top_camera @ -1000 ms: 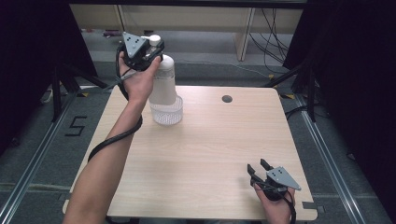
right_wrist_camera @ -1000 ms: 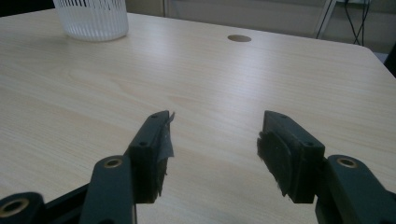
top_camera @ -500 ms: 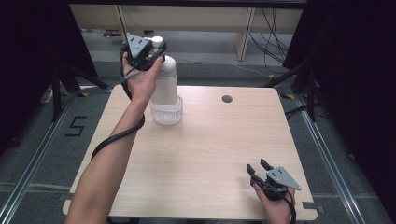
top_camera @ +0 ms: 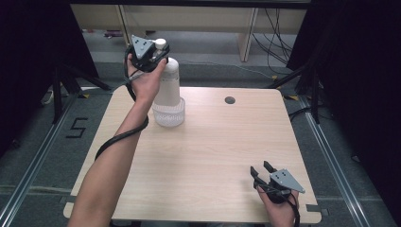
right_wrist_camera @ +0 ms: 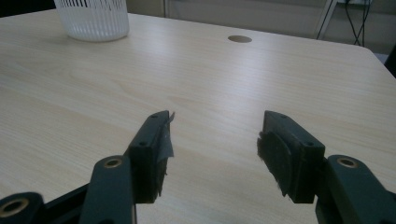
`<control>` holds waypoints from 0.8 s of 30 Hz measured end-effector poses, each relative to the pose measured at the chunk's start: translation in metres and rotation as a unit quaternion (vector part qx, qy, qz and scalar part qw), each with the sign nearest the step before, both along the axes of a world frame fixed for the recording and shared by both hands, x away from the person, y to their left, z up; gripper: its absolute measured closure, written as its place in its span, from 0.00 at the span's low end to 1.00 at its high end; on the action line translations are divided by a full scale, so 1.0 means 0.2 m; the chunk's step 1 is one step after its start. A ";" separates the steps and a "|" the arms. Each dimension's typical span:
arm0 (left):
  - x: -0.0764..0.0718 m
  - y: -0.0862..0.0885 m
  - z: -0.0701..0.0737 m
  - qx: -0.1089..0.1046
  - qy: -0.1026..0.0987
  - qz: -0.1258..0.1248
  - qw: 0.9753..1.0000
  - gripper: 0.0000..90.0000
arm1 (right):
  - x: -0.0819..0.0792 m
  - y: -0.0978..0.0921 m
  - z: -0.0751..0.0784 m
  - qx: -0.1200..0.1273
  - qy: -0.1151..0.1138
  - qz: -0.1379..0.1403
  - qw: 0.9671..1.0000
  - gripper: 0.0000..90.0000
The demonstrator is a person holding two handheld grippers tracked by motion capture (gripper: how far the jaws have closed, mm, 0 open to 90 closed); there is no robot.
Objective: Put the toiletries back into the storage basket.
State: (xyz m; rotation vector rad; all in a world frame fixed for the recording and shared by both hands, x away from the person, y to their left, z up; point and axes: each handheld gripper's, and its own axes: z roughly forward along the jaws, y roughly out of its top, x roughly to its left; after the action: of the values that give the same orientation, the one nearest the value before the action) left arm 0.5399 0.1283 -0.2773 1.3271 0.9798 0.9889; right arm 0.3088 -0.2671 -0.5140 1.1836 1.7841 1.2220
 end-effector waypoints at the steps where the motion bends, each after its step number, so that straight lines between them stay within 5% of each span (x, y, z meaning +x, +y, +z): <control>1: 0.00 0.00 0.00 0.001 0.001 0.000 1.000 0.66 | 0.00 0.00 0.00 0.000 -0.001 0.001 1.000 0.48; 24: 0.05 -0.02 -0.08 0.010 0.018 0.000 1.000 0.66 | 0.00 0.00 0.00 0.001 0.000 -0.003 1.000 0.48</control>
State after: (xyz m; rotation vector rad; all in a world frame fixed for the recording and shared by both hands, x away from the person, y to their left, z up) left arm 0.5505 0.1249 -0.2928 1.3666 0.9998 0.9796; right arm 0.3086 -0.2666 -0.5141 1.1887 1.7789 1.2211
